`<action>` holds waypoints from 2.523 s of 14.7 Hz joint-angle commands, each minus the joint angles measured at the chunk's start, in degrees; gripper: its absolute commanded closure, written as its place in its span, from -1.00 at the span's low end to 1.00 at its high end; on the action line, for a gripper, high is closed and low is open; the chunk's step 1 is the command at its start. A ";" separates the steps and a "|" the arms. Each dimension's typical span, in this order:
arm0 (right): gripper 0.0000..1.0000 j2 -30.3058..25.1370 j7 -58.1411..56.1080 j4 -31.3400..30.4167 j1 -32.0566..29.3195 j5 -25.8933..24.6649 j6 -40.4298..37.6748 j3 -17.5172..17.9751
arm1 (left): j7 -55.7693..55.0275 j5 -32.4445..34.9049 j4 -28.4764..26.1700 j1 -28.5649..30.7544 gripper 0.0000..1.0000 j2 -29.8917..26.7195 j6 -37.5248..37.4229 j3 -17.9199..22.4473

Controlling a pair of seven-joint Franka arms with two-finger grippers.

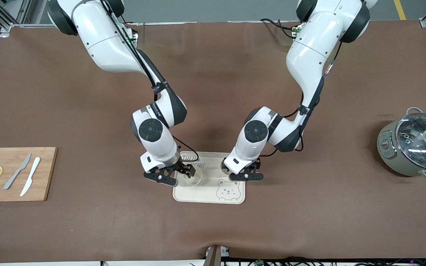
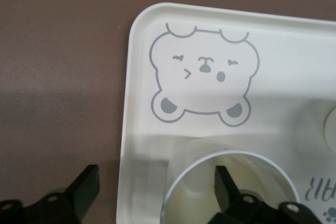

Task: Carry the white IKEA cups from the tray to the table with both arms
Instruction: 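Close the left and right grippers on the cup rims, then lift the cup with the left gripper and carry it toward the pot, then carry the cup with the right gripper toward the cutting board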

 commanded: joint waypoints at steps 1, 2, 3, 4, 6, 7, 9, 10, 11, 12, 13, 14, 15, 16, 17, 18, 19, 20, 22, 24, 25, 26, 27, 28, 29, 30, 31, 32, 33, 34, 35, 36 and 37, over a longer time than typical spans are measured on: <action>-1.00 2.05 1.21 2.27 0.55 -0.49 0.54 -0.39 | -6.39 -1.38 -0.73 -0.59 1.00 -1.43 -0.29 0.31; -1.00 2.14 1.21 2.18 0.55 -0.49 0.80 -0.39 | -5.80 -0.69 -0.73 -0.68 1.00 -1.25 -0.29 0.40; -1.00 2.58 1.21 2.27 0.55 -0.49 1.06 -0.39 | -5.10 -0.68 -0.73 -0.94 1.00 -0.99 -0.29 0.40; -1.00 2.67 1.12 2.27 0.64 -0.49 1.41 -0.39 | -4.48 -0.68 -0.73 -1.03 1.00 -0.90 -0.29 0.40; -1.00 3.11 1.12 2.18 0.99 -0.49 2.03 -0.39 | -4.30 -0.68 -0.73 -1.12 1.00 -0.90 -0.29 0.40; -1.00 3.37 1.21 2.27 0.99 -0.49 2.29 -0.39 | -4.30 -0.68 -0.73 -1.12 1.00 -0.90 -0.29 0.49; -1.00 3.37 1.21 2.27 0.99 -0.49 2.56 -0.39 | -4.38 -0.68 -0.73 -1.12 1.00 -0.99 -0.29 0.49; -1.00 3.37 1.12 2.27 0.99 -0.40 2.56 -0.39 | -4.39 -0.68 -0.73 -1.12 1.00 -0.99 -0.29 0.49; -1.00 3.37 1.12 2.27 0.99 -0.40 2.56 -0.39 | -4.39 -0.68 -0.81 -1.12 1.00 -1.34 -0.38 0.49; -0.86 3.37 1.04 2.79 0.91 -0.31 2.39 -0.39 | -4.47 -0.68 -1.34 -1.03 1.00 -1.86 -0.82 0.49; -0.56 3.37 1.03 3.14 0.91 -0.31 2.39 -0.39 | -4.47 -0.68 -1.69 -0.85 1.00 -3.52 -3.26 0.40; -0.30 3.37 0.95 3.23 0.91 -0.31 2.39 -0.39 | -4.47 -0.68 -1.61 -0.85 1.00 -5.10 -6.93 0.40; -0.11 3.37 0.95 3.24 0.91 -0.31 2.30 -0.39 | -4.39 -0.68 -1.61 -0.77 1.00 -7.21 -10.28 0.31; 0.04 3.37 0.86 3.24 0.82 -0.31 2.30 -0.39 | -4.21 -0.68 -1.61 -0.59 1.00 -8.97 -12.83 0.31; 0.20 3.37 0.86 3.24 0.82 -0.31 2.30 -0.39 | -3.86 -0.68 -1.61 -0.33 1.00 -11.16 -15.82 0.22; 0.36 3.37 0.86 3.24 0.82 -0.31 2.30 -0.39 | -2.73 -0.68 -1.61 0.11 1.00 -13.36 -19.15 0.14; 0.48 3.37 0.86 3.24 0.82 -0.31 2.30 -0.39 | -1.15 -0.77 -1.69 0.55 1.00 -15.90 -23.02 0.14; 0.54 3.37 0.77 3.24 0.82 -0.31 2.30 -0.39 | 0.35 -0.94 -1.78 1.77 1.00 -18.10 -27.23 0.05; 0.76 3.37 0.68 3.24 0.82 -0.31 2.30 -0.39 | 5.08 -1.64 -2.22 4.23 1.00 -21.71 -32.79 -0.13; 1.00 3.37 0.68 3.15 0.82 -0.31 2.30 -0.39 | 8.87 -1.73 -4.67 7.04 1.00 -25.49 -35.18 -0.13; 1.00 3.37 0.68 3.23 0.82 -0.31 2.30 -0.39 | 10.97 -2.34 -7.03 8.19 1.00 -27.68 -35.18 -0.13; 1.00 3.37 0.68 3.15 0.82 -0.31 2.30 -0.39 | 13.17 -3.13 -9.58 9.94 1.00 -29.88 -34.84 -0.13; 1.00 3.37 0.68 3.15 0.82 -0.31 2.30 -0.39 | 15.28 -3.23 -12.56 11.61 1.00 -32.43 -33.96 -0.13; 1.00 3.37 0.68 3.23 0.73 -0.31 2.30 -0.31 | 17.22 -3.31 -16.42 13.11 1.00 -35.15 -31.95 -0.13; 1.00 3.37 0.77 3.24 0.73 -0.31 2.21 -0.31 | 18.71 -3.40 -20.98 14.60 1.00 -38.31 -28.97 -0.22; 1.00 3.28 0.77 3.24 0.73 -0.22 2.12 -0.31 | 20.03 -3.49 -26.34 16.01 1.00 -41.73 -25.46 -0.22; 1.00 3.11 0.86 3.24 0.73 -0.22 1.77 -0.31 | 22.31 -4.45 -31.35 17.59 1.00 -44.99 -22.30 -0.13; 1.00 2.76 0.77 3.24 0.64 -0.05 1.33 -0.31 | 25.03 -5.42 -34.62 19.17 1.00 -47.20 -20.61 -0.13; 1.00 2.23 0.77 3.24 0.47 0.21 1.07 -0.31 | 28.02 -6.38 -37.09 21.01 1.00 -49.13 -20.25 -0.13; 1.00 1.53 0.77 3.24 0.29 0.30 -0.33 -0.31 | 29.87 -7.61 -39.11 22.69 1.00 -50.98 -20.24 -0.13; 1.00 0.92 0.68 3.32 0.29 0.13 -2.86 -0.22 | 30.76 -9.45 -41.66 24.62 1.00 -52.91 -20.16 -0.13; 1.00 0.65 0.68 3.85 0.29 0.04 -5.32 -0.13 | 32.51 -10.25 -44.29 26.81 1.00 -55.02 -20.07 -0.13; 1.00 0.13 0.51 4.63 0.03 0.21 -7.26 -0.13 | 35.57 -10.52 -46.67 28.05 1.00 -56.95 -19.81 -0.13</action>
